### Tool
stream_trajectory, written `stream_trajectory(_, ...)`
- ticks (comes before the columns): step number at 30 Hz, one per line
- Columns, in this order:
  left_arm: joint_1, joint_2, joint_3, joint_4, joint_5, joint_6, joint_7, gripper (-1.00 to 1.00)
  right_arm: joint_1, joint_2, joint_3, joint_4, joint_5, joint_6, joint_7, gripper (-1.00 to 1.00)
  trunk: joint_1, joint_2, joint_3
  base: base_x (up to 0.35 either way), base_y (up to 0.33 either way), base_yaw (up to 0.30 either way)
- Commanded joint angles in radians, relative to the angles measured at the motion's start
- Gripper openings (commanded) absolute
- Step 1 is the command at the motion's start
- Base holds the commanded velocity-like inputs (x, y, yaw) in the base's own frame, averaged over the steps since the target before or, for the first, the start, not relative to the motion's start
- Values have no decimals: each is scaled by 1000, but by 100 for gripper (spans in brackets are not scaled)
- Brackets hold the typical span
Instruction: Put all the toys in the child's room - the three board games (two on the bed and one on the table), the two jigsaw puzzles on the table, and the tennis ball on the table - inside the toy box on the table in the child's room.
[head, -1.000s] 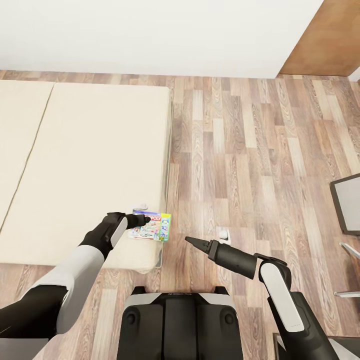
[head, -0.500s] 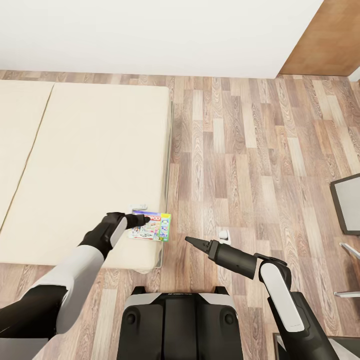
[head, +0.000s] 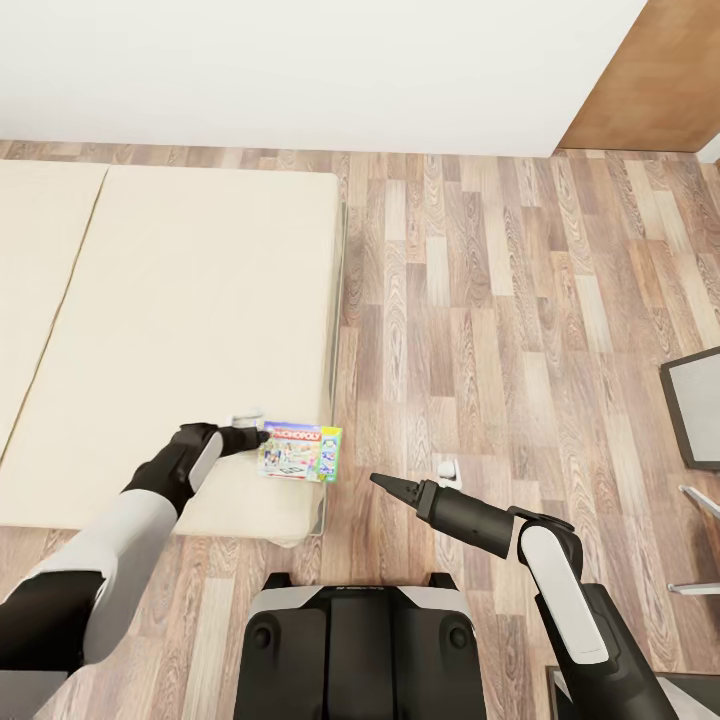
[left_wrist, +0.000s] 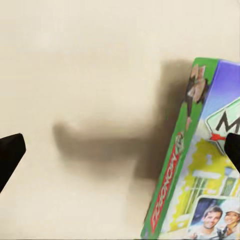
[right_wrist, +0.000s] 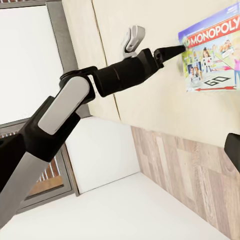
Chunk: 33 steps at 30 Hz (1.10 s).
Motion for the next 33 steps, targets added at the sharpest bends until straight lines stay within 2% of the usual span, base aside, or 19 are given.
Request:
stream_trajectory(1, 0, 10, 7, -2, 3, 6, 1, 100, 0, 0, 0, 0, 6, 2, 7, 100, 1, -1, -1, 0, 0, 0)
stream_trajectory(3, 0, 35, 43, -3, 6, 7, 1, 100, 0, 0, 0, 0, 6, 2, 7, 100, 1, -1, -1, 0, 0, 0)
stream_trajectory(6, 0, 53, 86, -3, 8, 7, 1, 100, 0, 0, 0, 0, 6, 2, 7, 100, 1, -1, -1, 0, 0, 0)
stream_trajectory(7, 0, 62, 114, -3, 9, 7, 1, 100, 0, 0, 0, 0, 6, 2, 7, 100, 1, -1, -1, 0, 0, 0)
stream_trajectory(9, 0, 72, 137, -3, 9, 8, -2, 100, 0, 0, 0, 0, 6, 2, 7, 100, 1, -1, -1, 0, 0, 0)
stream_trajectory(11, 0, 94, 163, -3, 10, 16, -20, 100, 0, 0, 0, 0, 6, 1, 7, 100, 1, -1, -1, 0, 0, 0)
stream_trajectory(13, 0, 116, 175, -3, 11, 30, -50, 100, 0, 0, 0, 0, 7, 1, 7, 100, 1, -1, -1, 0, 0, 0)
stream_trajectory(14, 0, 141, 183, -3, 11, 52, -100, 100, 0, 0, 0, 0, 7, 0, 7, 100, 1, -1, -1, 0, 0, 0)
stream_trajectory(16, 0, 167, 192, -4, 11, 81, -170, 100, 0, 0, 0, 1, 8, -1, 6, 100, 1, -1, -1, 0, 0, 0)
stream_trajectory(17, 0, 193, 204, -4, 11, 112, -257, 100, 0, 0, 0, 1, 9, -3, 6, 100, 1, -1, -1, 0, 0, 0)
stream_trajectory(20, 1, 230, 224, -4, 11, 156, -403, 100, 0, 0, 0, 1, 10, -5, 5, 100, 1, -1, -1, 0, 0, 0)
stream_trajectory(21, 2, 253, 235, -4, 10, 181, -505, 100, 0, 0, 0, 1, 11, -7, 5, 100, 1, -1, -1, 0, 0, 0)
stream_trajectory(23, 3, 276, 244, -4, 8, 204, -604, 100, 0, 0, 0, 1, 11, -8, 4, 100, 1, -1, -1, 0, 0, 0)
stream_trajectory(24, 8, 330, 253, -3, 6, 238, -794, 100, 0, 0, 0, 1, 14, -11, 3, 100, 1, -1, -1, 0, 0, 0)
stream_trajectory(27, 25, 378, 256, 0, 7, 253, -936, 100, 0, 1, 0, 5, 16, -13, 1, 100, 1, -1, -1, 0, 0, 0)
stream_trajectory(30, 100, 473, 258, 5, 9, 264, -1228, 100, 0, 1, -4, 11, 17, -13, 0, 100, 1, -1, -1, 0, 0, 0)
stream_trajectory(31, 115, 484, 258, 5, 9, 264, -1278, 100, 0, 1, -5, 11, 17, -14, 0, 100, 1, -1, -1, 0, 0, 0)
stream_trajectory(32, 143, 502, 259, 4, 9, 265, -1378, 100, 0, 1, -7, 13, 18, -14, -1, 100, 1, -1, -1, 0, 0, 0)
stream_trajectory(33, 154, 508, 259, 1, 9, 265, -1423, 100, 0, 1, -8, 13, 18, -15, -1, 100, 1, -1, -1, 0, 0, 0)
